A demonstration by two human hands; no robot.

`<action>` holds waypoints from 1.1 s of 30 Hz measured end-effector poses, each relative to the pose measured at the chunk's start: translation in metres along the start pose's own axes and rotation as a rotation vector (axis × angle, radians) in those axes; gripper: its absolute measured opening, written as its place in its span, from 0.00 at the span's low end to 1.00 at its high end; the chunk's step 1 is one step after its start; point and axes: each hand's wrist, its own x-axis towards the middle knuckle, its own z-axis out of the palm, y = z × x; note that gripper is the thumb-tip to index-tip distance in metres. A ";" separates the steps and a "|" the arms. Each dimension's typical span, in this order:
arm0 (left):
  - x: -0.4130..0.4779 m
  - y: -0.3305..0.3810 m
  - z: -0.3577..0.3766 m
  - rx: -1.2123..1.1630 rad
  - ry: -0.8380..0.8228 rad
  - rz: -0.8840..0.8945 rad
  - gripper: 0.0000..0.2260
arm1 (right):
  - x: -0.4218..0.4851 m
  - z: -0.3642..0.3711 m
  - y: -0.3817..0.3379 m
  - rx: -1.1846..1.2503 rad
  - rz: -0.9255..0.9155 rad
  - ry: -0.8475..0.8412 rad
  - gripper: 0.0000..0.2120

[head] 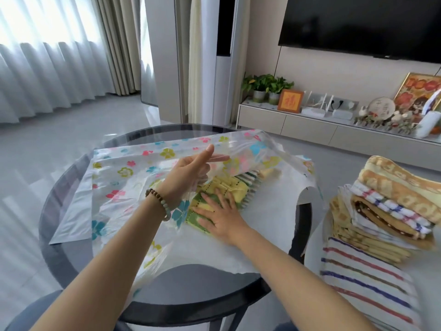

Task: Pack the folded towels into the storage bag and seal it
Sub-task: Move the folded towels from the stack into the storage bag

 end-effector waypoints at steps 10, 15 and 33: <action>0.011 0.002 0.000 0.025 0.031 0.013 0.17 | 0.059 -0.004 -0.017 0.041 0.152 -0.064 0.26; 0.013 0.000 -0.001 0.005 0.088 0.007 0.19 | -0.020 -0.022 0.016 0.221 -0.064 -0.031 0.24; 0.015 -0.070 0.086 0.050 0.067 -0.067 0.20 | -0.309 -0.039 0.232 0.759 0.889 0.118 0.33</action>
